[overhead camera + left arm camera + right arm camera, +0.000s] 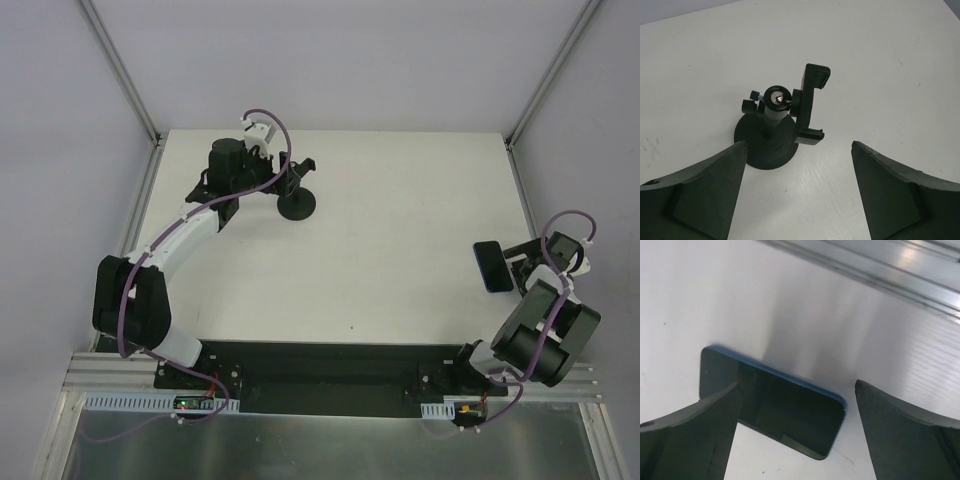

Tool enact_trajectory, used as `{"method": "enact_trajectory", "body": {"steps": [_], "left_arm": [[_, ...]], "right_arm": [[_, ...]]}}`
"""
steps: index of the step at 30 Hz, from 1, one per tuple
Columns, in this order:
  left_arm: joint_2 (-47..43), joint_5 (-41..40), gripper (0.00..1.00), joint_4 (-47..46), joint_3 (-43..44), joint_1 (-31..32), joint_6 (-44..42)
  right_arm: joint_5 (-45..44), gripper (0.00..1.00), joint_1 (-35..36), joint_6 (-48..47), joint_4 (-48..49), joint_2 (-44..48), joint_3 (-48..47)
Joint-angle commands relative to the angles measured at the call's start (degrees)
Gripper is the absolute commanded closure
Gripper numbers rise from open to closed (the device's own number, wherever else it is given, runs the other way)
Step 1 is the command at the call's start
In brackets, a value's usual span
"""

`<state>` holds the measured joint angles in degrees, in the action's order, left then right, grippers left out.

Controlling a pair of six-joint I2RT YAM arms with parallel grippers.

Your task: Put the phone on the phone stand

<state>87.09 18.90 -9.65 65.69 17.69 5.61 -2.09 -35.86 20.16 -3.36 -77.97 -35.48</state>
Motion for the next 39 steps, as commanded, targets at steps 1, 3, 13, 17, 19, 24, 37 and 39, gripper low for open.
{"method": "enact_trajectory", "body": {"steps": [1, 3, 13, 17, 19, 24, 37, 39], "left_arm": [[-5.3, 1.2, 0.16, -6.8, -2.6, -1.5, 2.0], [-5.3, 1.5, 0.16, -6.6, -2.7, -1.6, 1.9], [-5.8, 2.0, 0.16, -6.2, -2.8, -2.3, 1.9], [-5.6, 2.6, 0.16, -6.1, -2.8, -2.3, 2.0], [-5.5, 3.3, 0.16, -6.1, -2.7, -2.3, 2.1], [-4.9, 2.7, 0.17, -4.9, -1.9, -2.7, 1.7], [-3.3, 5.6, 0.19, -4.1, -1.1, -3.5, 2.0], [-2.8, 6.1, 0.18, -4.2, -0.7, -3.5, 2.3]], "right_arm": [[5.1, 0.04, 3.9, -0.3, 2.1, -2.0, -2.0], [4.6, 0.04, 7.5, -0.2, 1.7, -1.4, -2.0], [7.9, 0.04, 22.2, -0.1, -2.5, 5.7, -1.3], [-0.3, 0.04, 23.4, -3.5, -7.5, 7.8, -3.4], [-3.1, 0.04, 23.4, -3.5, -10.9, 7.1, -5.4], [-7.3, 0.04, 23.5, 0.8, -24.6, -1.6, -19.5], [-11.3, 0.04, 23.1, 6.5, -42.8, -21.3, -38.3], [-11.7, 0.04, 22.8, 7.4, -42.3, -21.9, -38.2]]}}
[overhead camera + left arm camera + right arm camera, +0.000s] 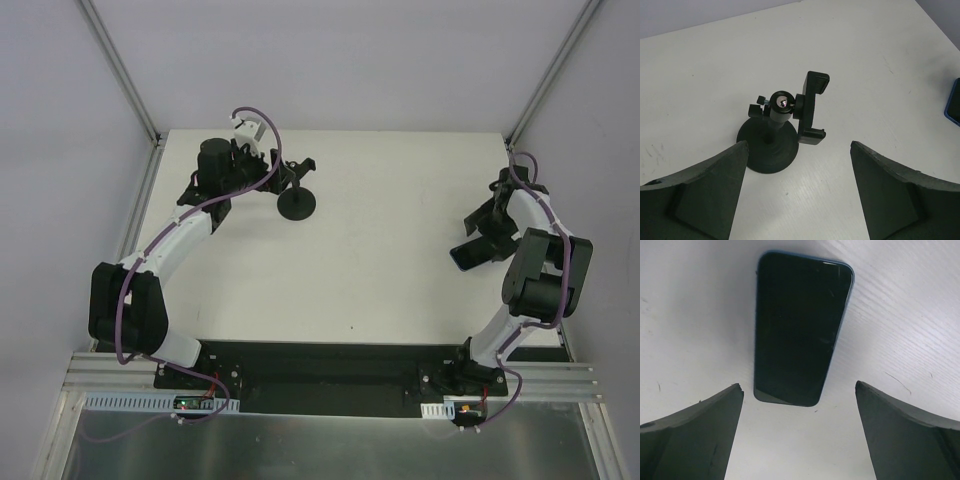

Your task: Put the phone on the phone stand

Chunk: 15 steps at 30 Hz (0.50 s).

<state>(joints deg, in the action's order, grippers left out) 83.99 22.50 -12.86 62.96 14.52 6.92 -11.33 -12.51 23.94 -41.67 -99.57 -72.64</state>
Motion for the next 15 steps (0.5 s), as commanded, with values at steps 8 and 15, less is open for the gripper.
{"method": "enact_trajectory", "body": {"steps": [8, 15], "left_arm": [[1.4, 4.1, 0.19, -1.0, 2.6, -0.6, 1.3], [1.4, 4.3, 0.19, -1.0, 2.7, -0.6, 1.3]], "right_arm": [[1.0, 0.04, -2.0, 4.3, -1.1, -2.6, 0.9], [1.2, 0.04, -2.4, 4.9, 1.2, -3.9, 1.3]]}}
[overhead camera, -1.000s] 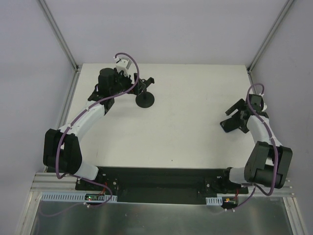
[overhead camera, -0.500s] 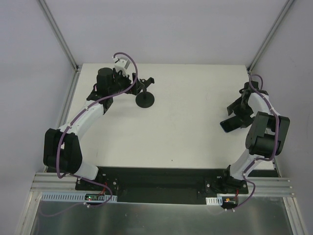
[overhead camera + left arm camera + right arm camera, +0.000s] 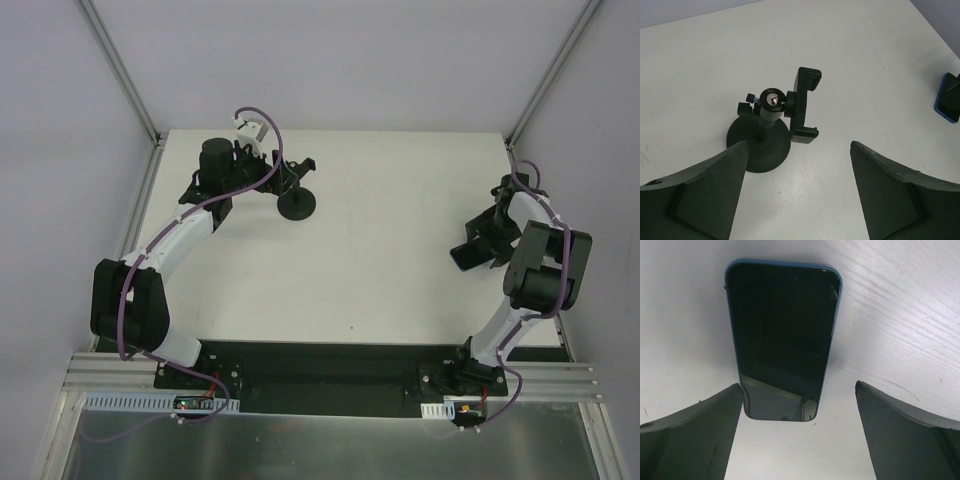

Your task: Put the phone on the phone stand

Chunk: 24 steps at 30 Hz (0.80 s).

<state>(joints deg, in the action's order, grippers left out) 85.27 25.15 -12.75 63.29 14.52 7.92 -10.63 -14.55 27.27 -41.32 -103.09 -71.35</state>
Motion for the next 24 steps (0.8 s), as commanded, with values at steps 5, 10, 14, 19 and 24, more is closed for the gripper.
{"method": "enact_trajectory", "body": {"steps": [5, 10, 14, 19, 24], "left_arm": [[0.1, 1.6, 0.19, -1.3, 2.2, -0.8, 0.5], [0.5, 2.2, 0.2, -1.6, 2.3, -0.7, 0.8], [0.4, 2.1, 0.2, -1.7, 2.2, -0.8, 0.8], [0.4, 2.0, 0.2, -1.6, 2.1, -1.1, 0.7], [0.1, 2.2, 0.2, -1.5, 2.1, -1.2, 0.8]], "right_arm": [[2.8, 0.04, -0.7, 2.9, 2.0, -1.9, -0.1], [1.8, 0.04, -0.7, 4.4, 2.7, -2.6, 0.9], [0.8, 0.03, -0.7, 5.4, 2.6, -3.2, 1.5], [1.1, 0.08, -0.7, 4.7, 3.2, -3.3, 1.7], [1.1, 0.24, -0.7, 5.0, 4.8, -2.3, 3.2]]}}
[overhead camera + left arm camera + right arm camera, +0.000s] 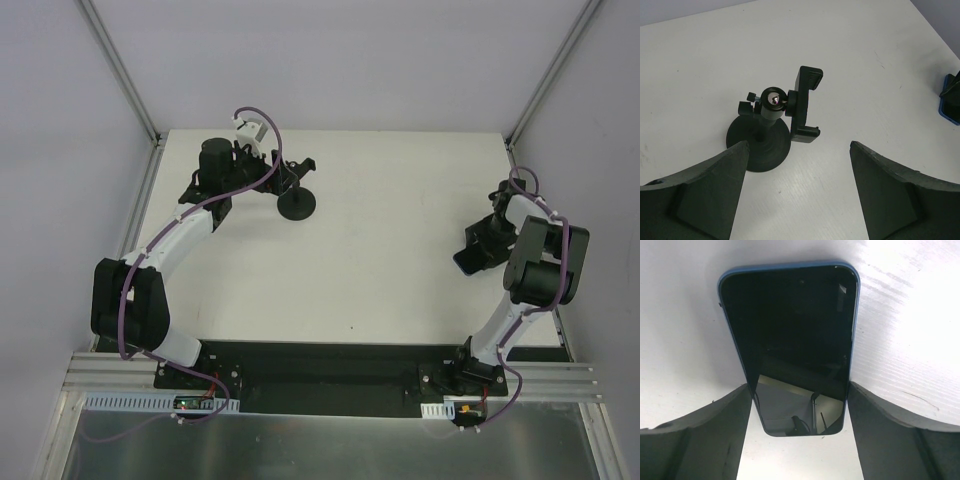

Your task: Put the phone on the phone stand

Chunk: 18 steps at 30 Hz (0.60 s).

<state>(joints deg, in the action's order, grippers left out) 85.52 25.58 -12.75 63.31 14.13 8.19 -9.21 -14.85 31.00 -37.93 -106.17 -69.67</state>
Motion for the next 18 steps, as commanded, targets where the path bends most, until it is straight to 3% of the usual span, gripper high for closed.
{"method": "enact_trajectory", "body": {"steps": [1, 3, 6, 7, 9, 10, 12, 18], "left_arm": [[-0.3, 1.7, 0.2, -1.4, 2.0, -0.8, 0.5], [-0.5, 1.7, 0.2, -1.4, 1.9, -0.8, 0.5], [-0.9, 1.7, 0.2, -1.4, 1.9, -0.9, 0.6], [-0.9, 1.7, 0.2, -1.1, 2.0, -0.9, 0.7], [-1.3, 1.7, 0.2, -0.7, 2.2, -0.9, 0.9], [-1.6, 1.7, 0.21, -0.4, 2.5, -0.9, 1.0], [-2.1, 1.8, 0.21, 0.7, 3.2, -0.9, 1.5], [-4.1, 2.8, 0.21, 3.7, 5.2, -0.9, 3.4]], "right_arm": [[-0.4, 0.27, -0.4, 1.3, 1.5, 0.9, 1.6], [-0.2, 0.32, -0.4, 1.2, 1.8, 1.2, 1.9], [0.7, 0.48, -0.5, 1.1, 3.1, 2.2, 3.2], [1.0, 0.59, -0.5, 0.8, 3.7, 2.6, 4.5], [2.1, 0.72, -0.5, 0.5, 6.4, 4.3, 6.3], [2.7, 0.86, -0.5, -0.1, 7.7, 4.9, 7.1], [4.1, 0.99, -0.4, -2.1, 10.5, 6.4, 9.4], [6.5, 0.99, 0.4, -9.9, 15.6, 10.5, 13.1]]}}
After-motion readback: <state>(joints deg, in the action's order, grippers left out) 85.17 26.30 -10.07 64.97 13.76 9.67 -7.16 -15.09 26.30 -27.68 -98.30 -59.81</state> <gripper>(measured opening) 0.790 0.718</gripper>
